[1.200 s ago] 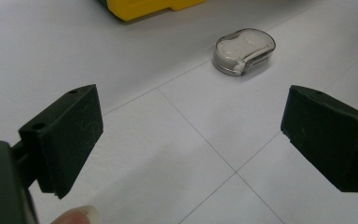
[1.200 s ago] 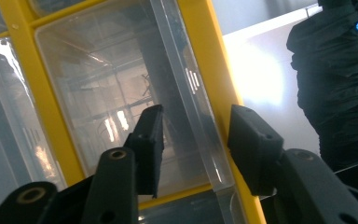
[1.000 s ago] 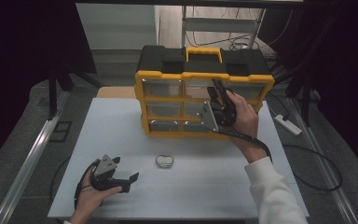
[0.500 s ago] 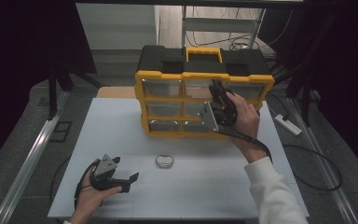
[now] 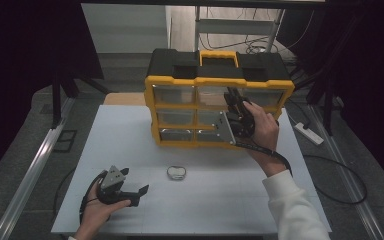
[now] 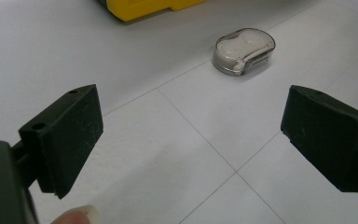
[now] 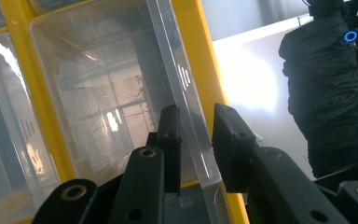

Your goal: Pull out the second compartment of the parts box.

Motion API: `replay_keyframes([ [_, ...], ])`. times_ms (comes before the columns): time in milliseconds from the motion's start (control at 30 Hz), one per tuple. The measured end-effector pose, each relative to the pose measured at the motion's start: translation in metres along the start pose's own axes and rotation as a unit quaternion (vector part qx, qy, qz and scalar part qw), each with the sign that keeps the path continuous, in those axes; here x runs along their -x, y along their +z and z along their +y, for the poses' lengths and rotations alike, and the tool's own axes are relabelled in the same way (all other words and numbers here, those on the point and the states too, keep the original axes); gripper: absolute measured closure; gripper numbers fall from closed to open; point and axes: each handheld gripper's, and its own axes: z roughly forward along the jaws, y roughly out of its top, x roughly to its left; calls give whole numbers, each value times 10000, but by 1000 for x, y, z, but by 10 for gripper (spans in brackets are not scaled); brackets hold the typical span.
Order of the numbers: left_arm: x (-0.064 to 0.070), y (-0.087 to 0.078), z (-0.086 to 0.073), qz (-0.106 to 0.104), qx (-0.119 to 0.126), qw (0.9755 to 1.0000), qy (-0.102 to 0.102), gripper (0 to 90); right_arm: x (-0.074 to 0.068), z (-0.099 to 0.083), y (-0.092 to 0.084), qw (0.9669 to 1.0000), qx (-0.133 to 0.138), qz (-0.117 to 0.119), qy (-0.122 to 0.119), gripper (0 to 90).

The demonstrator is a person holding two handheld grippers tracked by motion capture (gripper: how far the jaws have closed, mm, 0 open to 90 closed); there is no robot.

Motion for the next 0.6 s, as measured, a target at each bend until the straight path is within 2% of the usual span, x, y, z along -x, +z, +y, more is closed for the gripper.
replay_keyframes([
  [133,0,0,0,-12,8,10000,1,64,-2,0,-2,9999,51,-75,47,729],
  [600,0,0,0,-3,3,10000,2,65,-2,0,-10,9998,130,-113,49,729],
])
